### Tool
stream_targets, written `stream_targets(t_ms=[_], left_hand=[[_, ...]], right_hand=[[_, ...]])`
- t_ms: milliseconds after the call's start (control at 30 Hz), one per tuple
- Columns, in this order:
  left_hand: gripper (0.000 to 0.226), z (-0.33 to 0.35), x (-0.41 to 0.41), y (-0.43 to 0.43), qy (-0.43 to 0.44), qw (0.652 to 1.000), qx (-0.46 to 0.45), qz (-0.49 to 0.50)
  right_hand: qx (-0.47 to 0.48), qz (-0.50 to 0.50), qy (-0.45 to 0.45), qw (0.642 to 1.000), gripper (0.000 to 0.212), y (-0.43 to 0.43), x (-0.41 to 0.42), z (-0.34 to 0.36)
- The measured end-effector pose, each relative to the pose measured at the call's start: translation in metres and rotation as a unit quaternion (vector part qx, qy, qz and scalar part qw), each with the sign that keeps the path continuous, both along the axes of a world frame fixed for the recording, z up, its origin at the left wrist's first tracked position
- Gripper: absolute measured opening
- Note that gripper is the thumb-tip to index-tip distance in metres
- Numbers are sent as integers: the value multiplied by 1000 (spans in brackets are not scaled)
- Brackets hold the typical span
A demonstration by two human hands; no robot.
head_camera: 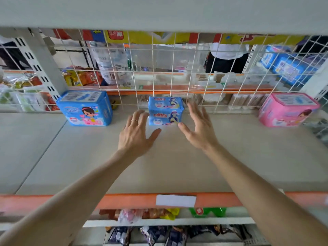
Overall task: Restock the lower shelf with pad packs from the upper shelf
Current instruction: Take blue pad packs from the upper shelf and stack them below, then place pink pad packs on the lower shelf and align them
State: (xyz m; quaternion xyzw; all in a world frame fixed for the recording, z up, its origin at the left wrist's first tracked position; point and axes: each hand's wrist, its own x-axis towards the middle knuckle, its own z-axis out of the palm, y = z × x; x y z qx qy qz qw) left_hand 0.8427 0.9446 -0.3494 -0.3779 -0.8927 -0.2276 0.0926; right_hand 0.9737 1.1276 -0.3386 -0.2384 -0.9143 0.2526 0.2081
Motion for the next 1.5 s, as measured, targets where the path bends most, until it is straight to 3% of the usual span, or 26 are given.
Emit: stream_targets(t_ms=[167,400,667,867,1167,1500], left_hand=[[77,6,18,-15,44,997,-56,-14],[77,25,31,-55,72,994,-68,-51],[74,39,51,-87,70,988,-89,-100],[73,65,106,-106,78,991,-74,-79],[73,114,206,-163,96,993,-56,29],[73,184,240,-194,150,988,-1,38]], right_hand=[[59,33,-11,998,82,-23,22,4],[104,18,5,994,79,-59,37,30],[92,-7,-31,995,81,-106,75,45],[109,26,-13,994,78,-110,128,67],[151,79,45,984,76,-126,204,112],[196,110,127,966,75,-155,230,172]])
